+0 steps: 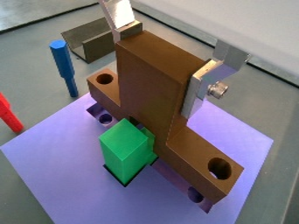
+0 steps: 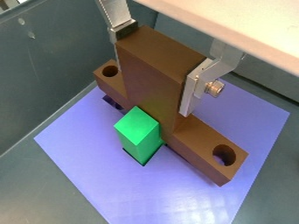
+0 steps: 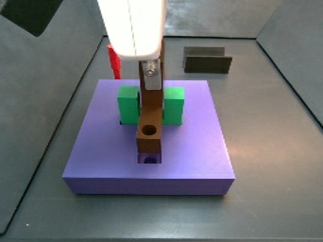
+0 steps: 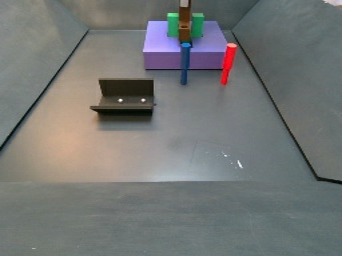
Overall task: Pick up the brown object. Move up. Move to above the board. Insert the brown object.
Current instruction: Insert the brown object.
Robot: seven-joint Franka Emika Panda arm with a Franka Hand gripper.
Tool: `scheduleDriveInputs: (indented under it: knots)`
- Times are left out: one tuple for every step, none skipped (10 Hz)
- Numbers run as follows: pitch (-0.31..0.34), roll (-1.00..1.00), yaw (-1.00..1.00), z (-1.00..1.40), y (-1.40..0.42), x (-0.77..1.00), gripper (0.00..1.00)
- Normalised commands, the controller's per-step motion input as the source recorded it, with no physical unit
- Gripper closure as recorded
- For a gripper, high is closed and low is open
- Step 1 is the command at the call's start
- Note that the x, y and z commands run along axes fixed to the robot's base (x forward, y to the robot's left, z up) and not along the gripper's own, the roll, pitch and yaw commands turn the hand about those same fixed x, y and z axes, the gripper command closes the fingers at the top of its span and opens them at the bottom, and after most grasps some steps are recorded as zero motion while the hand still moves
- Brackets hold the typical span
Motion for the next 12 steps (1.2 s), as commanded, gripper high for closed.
scheduleDriveInputs:
  knots:
    - [0.027, 0.16, 0.00, -0.09, 0.00, 0.00, 1.00]
    - [0.033, 0.18, 0.00, -0.12, 0.00, 0.00, 1.00]
    - [0.033, 0.18, 0.00, -0.13, 0.00, 0.01, 1.00]
    - [0.034, 0.19, 0.00, -0.14, 0.00, 0.02, 1.00]
    - [0.034, 0.20, 0.00, -0.15, 0.00, 0.02, 1.00]
    - [0.034, 0.18, 0.00, -0.13, 0.00, 0.04, 1.00]
    - [0.033, 0.17, 0.00, -0.11, 0.00, 0.05, 1.00]
    - [0.029, 0.14, 0.00, -0.09, 0.00, 0.06, 1.00]
    - [0.034, 0.12, 0.00, -0.05, 0.00, 0.09, 1.00]
    - [0.046, 0.11, 0.00, -0.02, -0.03, 0.14, 1.00]
    - [0.051, 0.10, 0.00, -0.03, -0.01, 0.15, 1.00]
    - [0.050, 0.10, 0.00, -0.03, -0.01, 0.15, 1.00]
